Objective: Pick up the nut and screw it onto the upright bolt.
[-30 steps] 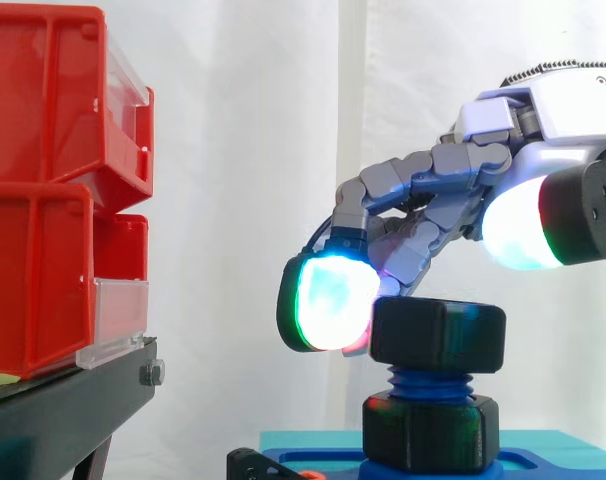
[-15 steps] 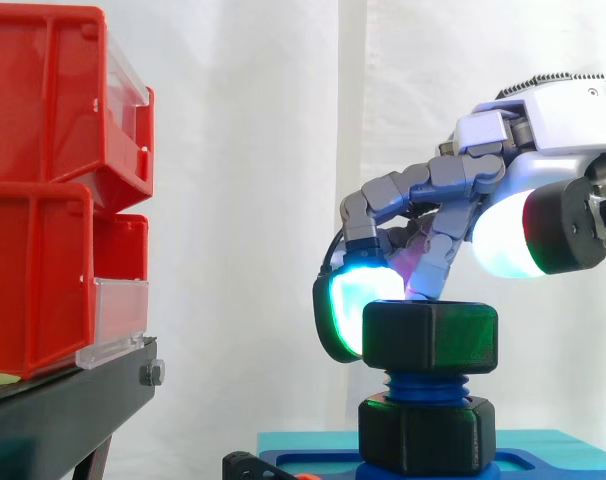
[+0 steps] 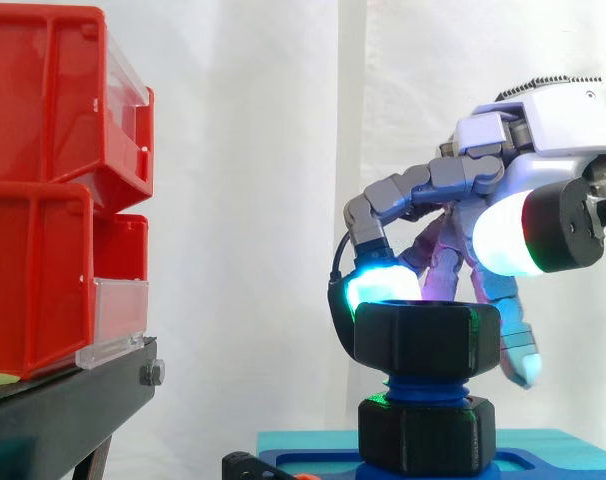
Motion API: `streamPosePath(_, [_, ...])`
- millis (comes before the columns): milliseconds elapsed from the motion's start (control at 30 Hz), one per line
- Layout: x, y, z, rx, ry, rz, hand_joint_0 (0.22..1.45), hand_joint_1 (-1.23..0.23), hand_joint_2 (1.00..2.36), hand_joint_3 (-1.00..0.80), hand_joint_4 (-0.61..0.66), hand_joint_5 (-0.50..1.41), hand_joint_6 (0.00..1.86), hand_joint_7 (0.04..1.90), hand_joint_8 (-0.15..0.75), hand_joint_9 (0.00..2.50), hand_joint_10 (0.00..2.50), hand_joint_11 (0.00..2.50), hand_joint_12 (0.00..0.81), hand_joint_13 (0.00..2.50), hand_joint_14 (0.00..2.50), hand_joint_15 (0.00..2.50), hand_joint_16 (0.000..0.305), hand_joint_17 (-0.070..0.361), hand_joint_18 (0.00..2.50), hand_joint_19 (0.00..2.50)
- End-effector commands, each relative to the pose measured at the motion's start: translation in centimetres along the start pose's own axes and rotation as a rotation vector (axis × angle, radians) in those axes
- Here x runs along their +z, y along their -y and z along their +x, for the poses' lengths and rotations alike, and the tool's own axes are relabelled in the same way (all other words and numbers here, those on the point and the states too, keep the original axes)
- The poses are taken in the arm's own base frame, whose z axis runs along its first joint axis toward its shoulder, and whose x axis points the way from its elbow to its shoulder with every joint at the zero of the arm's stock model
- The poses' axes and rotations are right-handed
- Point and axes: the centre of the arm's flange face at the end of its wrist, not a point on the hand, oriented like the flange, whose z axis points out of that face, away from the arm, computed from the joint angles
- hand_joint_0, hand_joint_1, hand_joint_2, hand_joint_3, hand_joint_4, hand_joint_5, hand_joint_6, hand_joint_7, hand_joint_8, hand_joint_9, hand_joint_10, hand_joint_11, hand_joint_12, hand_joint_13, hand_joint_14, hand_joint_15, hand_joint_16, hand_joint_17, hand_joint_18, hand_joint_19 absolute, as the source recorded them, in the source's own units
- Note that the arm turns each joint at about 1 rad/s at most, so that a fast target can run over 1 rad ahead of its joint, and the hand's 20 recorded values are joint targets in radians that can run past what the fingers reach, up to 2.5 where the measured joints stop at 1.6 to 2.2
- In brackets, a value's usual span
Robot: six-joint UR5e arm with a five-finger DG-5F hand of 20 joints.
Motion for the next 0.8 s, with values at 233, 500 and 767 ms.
streamPosePath(233, [0.1, 0.4, -0.9, -0.002, 0.024, -0.004, 0.5, -0.36, 1.0, -0.5, 0.14, 0.06, 0.5, 1.36, 0.256, 1.63, 0.0, 0.08, 0.208, 1.07, 0.0, 0.0, 0.01, 0.024, 0.62, 0.0])
streamPosePath(500, [0.1, 1.1, -3.7, -0.011, 0.063, -0.033, 0.5, -0.36, 1.0, -0.5, 0.22, 0.01, 0.51, 1.17, 0.268, 1.53, 0.0, 0.09, 0.229, 1.01, 0.0, 0.0, 0.014, 0.031, 0.56, 0.0])
streamPosePath(767, [0.1, 1.8, -5.1, -0.018, 0.098, -0.031, 0.5, -0.37, 1.0, -0.5, 0.27, -0.04, 0.5, 0.89, 0.259, 1.45, 0.0, 0.05, 0.237, 0.92, 0.0, 0.0, 0.02, 0.045, 0.5, 0.0])
